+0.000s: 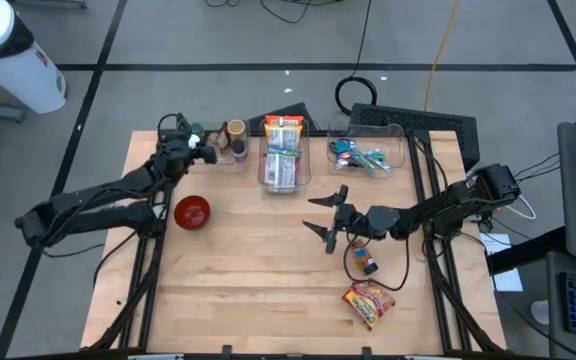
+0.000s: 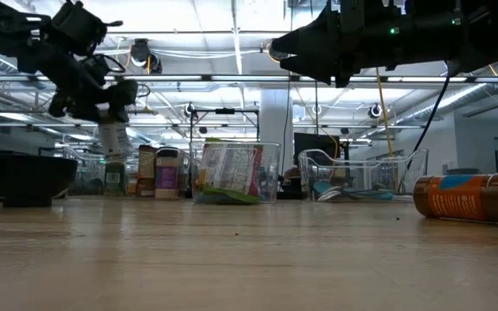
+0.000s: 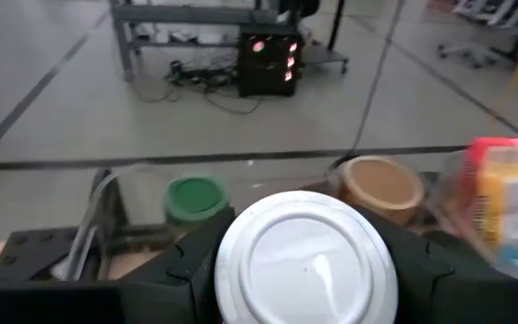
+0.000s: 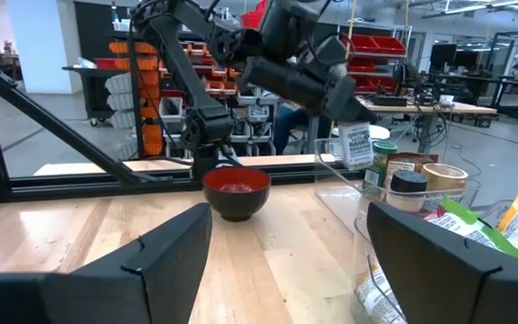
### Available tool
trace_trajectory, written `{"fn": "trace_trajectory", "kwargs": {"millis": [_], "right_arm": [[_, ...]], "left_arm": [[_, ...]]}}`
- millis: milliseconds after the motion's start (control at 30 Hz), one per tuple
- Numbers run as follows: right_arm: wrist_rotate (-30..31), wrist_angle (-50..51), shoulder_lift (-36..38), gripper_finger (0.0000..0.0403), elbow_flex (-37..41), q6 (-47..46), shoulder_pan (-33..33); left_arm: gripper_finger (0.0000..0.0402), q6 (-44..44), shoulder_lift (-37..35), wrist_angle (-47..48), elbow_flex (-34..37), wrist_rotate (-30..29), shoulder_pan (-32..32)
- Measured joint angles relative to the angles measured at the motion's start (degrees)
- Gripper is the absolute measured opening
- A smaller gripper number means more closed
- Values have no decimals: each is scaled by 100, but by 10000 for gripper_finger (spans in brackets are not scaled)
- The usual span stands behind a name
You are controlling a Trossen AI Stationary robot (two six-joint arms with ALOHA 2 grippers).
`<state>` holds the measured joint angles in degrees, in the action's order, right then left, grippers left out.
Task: Pick & Place Food Item
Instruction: Put the white seasoning bottle into the left transparent bin
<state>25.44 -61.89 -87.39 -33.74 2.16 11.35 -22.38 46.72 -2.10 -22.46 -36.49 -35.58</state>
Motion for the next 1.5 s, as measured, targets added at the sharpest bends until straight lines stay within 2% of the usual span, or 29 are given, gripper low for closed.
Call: {"fn": "trace_trajectory", "kwargs": {"millis": [433,733,1500], "right_arm": [[2,2,-2,290,0,-20,-50],[2,127,-2,290,0,-63,-50],[2,136,-2,290,0,-112,-50]], "left_arm": [[202,-218,1268,-436,27,20,-436],[202,-484,1969,-602,27,-255,-643],[204,-646,2155,-586,20,-107,-717]]}}
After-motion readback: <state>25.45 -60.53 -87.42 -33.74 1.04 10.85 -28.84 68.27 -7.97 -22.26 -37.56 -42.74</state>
